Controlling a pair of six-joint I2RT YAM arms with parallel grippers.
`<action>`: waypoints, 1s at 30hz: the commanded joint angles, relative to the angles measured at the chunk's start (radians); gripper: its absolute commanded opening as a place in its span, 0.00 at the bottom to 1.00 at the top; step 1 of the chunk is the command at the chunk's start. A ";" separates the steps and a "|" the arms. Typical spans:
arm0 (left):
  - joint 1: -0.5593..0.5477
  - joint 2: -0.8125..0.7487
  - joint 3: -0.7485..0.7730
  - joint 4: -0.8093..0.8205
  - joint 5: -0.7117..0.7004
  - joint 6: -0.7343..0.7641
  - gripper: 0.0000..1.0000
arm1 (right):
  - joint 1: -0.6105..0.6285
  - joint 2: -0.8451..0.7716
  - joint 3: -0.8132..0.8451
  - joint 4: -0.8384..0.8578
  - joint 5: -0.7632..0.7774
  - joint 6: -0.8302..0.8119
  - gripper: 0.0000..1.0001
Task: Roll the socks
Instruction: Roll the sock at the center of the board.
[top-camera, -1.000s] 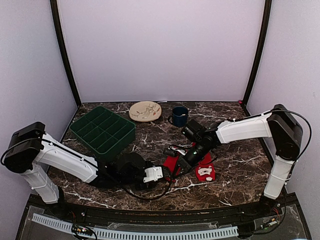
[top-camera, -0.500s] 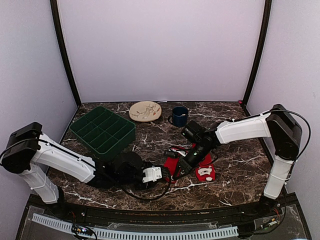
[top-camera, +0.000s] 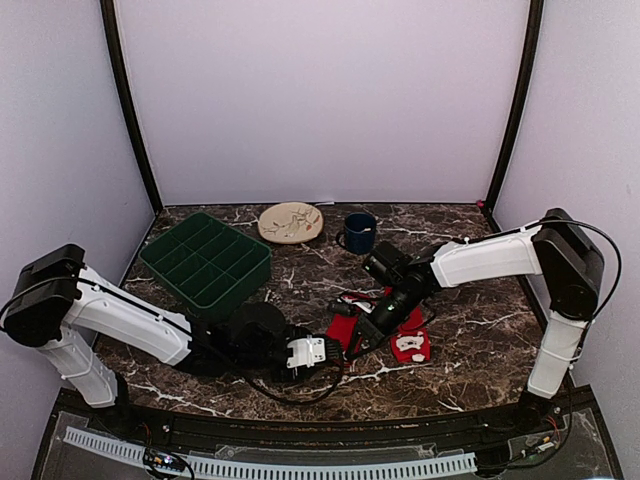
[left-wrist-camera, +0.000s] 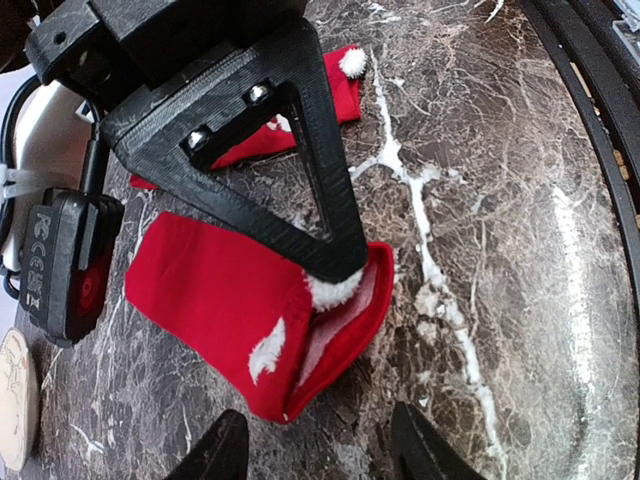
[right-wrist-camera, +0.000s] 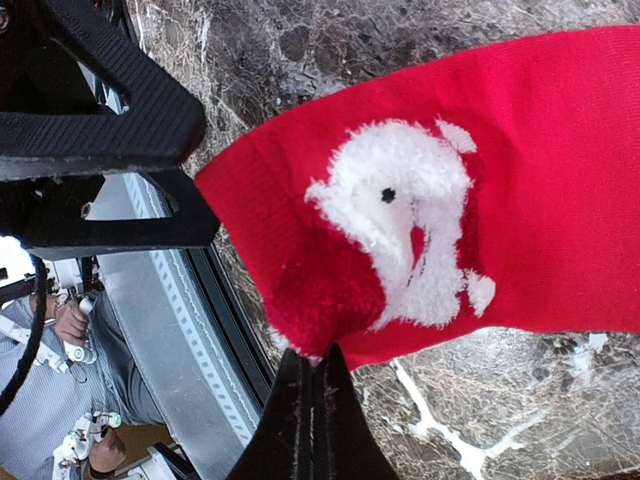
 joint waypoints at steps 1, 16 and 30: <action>-0.005 0.027 0.041 0.015 0.012 0.035 0.50 | -0.006 0.005 0.013 -0.013 -0.020 -0.014 0.00; -0.004 0.079 0.064 0.057 -0.017 0.067 0.42 | 0.002 0.002 0.010 -0.031 -0.014 -0.022 0.00; -0.004 0.074 0.066 0.040 -0.001 0.065 0.28 | 0.003 0.009 0.017 -0.039 -0.006 -0.025 0.00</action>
